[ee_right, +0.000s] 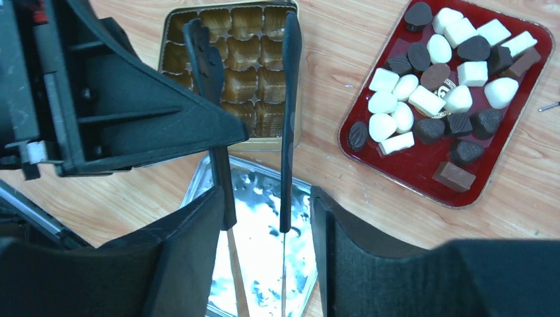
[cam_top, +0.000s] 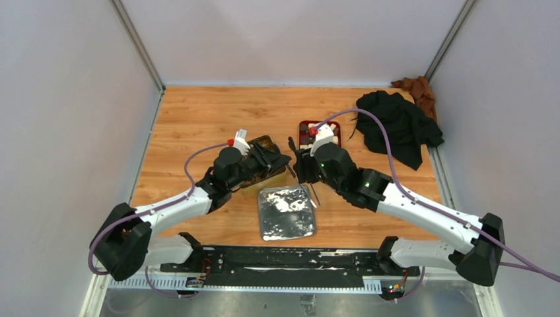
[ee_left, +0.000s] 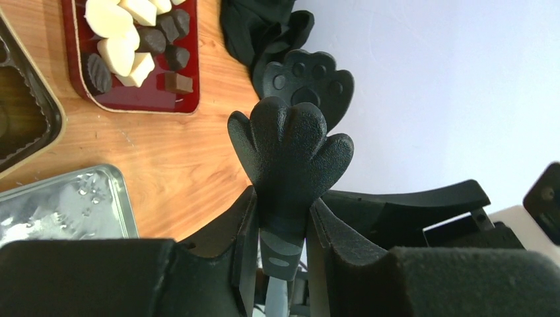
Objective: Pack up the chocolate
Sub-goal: Pick up the clamp from the center of the board.
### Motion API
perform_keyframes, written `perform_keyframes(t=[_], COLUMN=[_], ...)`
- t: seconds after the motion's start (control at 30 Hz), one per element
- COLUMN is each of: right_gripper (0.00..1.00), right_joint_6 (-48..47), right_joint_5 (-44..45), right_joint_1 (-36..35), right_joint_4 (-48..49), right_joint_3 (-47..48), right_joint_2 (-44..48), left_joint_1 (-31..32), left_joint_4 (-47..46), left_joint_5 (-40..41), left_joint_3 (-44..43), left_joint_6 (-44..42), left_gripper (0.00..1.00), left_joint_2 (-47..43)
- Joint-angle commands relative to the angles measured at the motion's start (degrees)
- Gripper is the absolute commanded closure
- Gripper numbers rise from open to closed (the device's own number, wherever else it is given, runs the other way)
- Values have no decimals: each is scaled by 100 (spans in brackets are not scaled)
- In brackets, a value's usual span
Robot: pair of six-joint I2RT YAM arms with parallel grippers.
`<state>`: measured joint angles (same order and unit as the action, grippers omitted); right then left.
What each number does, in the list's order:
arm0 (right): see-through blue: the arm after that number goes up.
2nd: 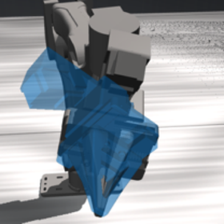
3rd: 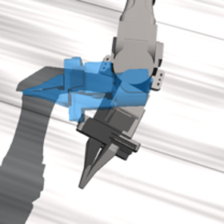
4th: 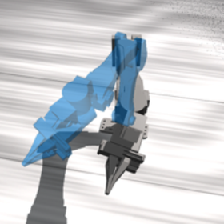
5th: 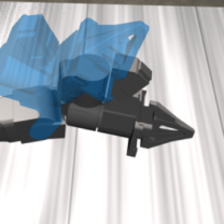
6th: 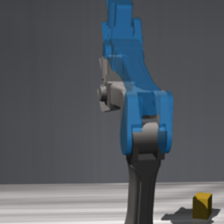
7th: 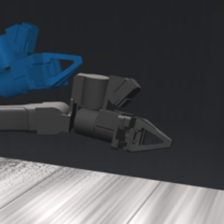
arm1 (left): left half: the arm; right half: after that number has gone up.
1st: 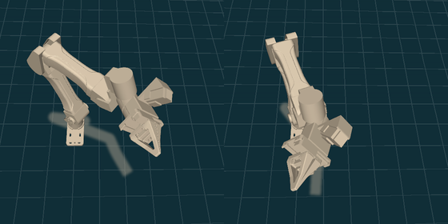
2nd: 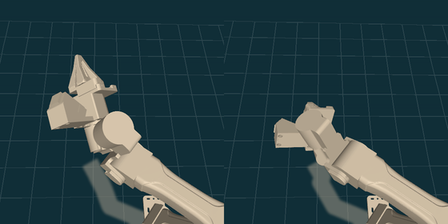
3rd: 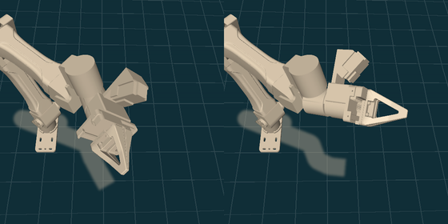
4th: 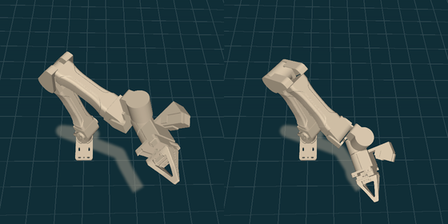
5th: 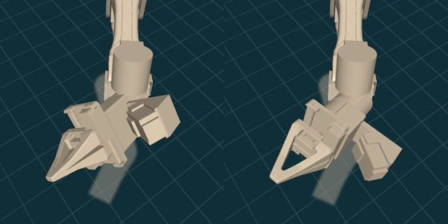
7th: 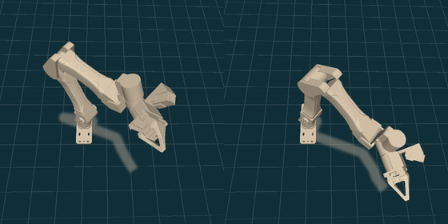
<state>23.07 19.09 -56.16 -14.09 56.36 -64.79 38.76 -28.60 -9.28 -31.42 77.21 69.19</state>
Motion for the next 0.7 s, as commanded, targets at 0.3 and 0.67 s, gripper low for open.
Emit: perform_keyframes(t=[0.3,0.67], right_gripper=[23,22], right_joint_6=[-461,-485], right_joint_5=[-158,-251], right_joint_1=[-173,-323], right_joint_4=[-970,-1668], right_joint_3=[135,615], right_joint_2=[301,-135], left_joint_1=[26,26], left_joint_4=[-184,17], left_joint_5=[360,436], left_joint_3=[23,-26], left_joint_6=[615,1131], left_gripper=[100,100], left_joint_2=[-78,-17])
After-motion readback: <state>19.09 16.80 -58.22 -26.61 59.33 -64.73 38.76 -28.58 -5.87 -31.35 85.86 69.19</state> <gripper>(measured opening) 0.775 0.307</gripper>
